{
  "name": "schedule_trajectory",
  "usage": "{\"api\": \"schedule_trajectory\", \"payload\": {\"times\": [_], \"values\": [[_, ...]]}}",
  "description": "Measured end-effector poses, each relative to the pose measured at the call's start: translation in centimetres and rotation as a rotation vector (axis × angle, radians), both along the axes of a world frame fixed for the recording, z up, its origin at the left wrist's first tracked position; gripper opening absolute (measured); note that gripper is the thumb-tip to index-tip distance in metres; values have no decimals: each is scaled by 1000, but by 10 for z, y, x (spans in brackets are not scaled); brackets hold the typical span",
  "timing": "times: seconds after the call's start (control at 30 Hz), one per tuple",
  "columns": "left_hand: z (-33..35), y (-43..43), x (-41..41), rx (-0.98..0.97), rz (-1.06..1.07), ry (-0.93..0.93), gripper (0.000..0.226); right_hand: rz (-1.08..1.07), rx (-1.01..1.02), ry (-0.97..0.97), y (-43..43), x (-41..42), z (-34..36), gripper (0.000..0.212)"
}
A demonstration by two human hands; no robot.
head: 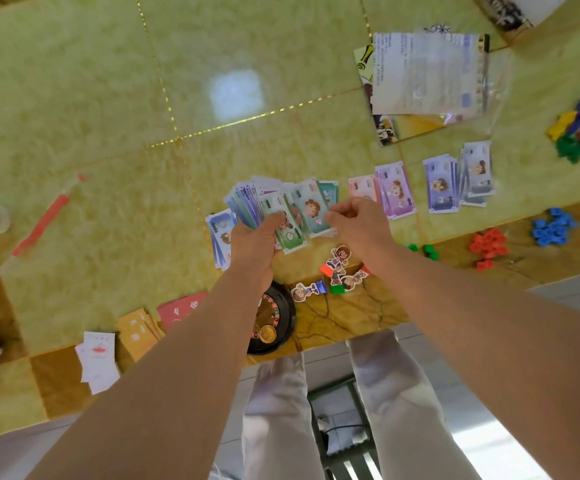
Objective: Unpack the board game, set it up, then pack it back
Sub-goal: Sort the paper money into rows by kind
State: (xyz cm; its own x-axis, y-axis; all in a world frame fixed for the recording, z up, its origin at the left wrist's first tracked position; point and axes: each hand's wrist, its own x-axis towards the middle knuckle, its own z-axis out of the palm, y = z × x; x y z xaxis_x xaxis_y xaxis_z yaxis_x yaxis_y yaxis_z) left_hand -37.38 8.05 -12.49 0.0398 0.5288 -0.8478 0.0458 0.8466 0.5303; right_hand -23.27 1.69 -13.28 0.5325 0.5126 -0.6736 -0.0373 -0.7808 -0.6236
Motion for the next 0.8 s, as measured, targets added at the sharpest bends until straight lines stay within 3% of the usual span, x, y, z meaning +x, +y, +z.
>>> {"api": "schedule_trajectory", "payload": {"times": [0.1, 0.37, 0.43, 0.5, 0.57, 0.67, 0.8], "values": [[-1, -3, 5, 15, -24, -10, 24, -40, -60, -70, -7, 8, -9, 10], [-1, -9, 11, 7, -35, 25, 24, 86, -160, -221, -6, 10, -16, 29], [-1, -9, 11, 2, -34, 39, 34, 67, -41, -123, -8, 8, -14, 30], [-1, -10, 13, -2, -34, 47, 48, 74, 55, 101, -8, 8, -8, 32], [0, -10, 15, 7, -39, 45, 40, 152, 70, 254, -8, 8, -3, 27], [6, -8, 22, 0, -28, 12, 17, 179, 67, 273, -7, 9, 1, 13], [10, -4, 25, -23, -17, -44, 13, 167, 72, 259, -4, 14, 2, 7]]}}
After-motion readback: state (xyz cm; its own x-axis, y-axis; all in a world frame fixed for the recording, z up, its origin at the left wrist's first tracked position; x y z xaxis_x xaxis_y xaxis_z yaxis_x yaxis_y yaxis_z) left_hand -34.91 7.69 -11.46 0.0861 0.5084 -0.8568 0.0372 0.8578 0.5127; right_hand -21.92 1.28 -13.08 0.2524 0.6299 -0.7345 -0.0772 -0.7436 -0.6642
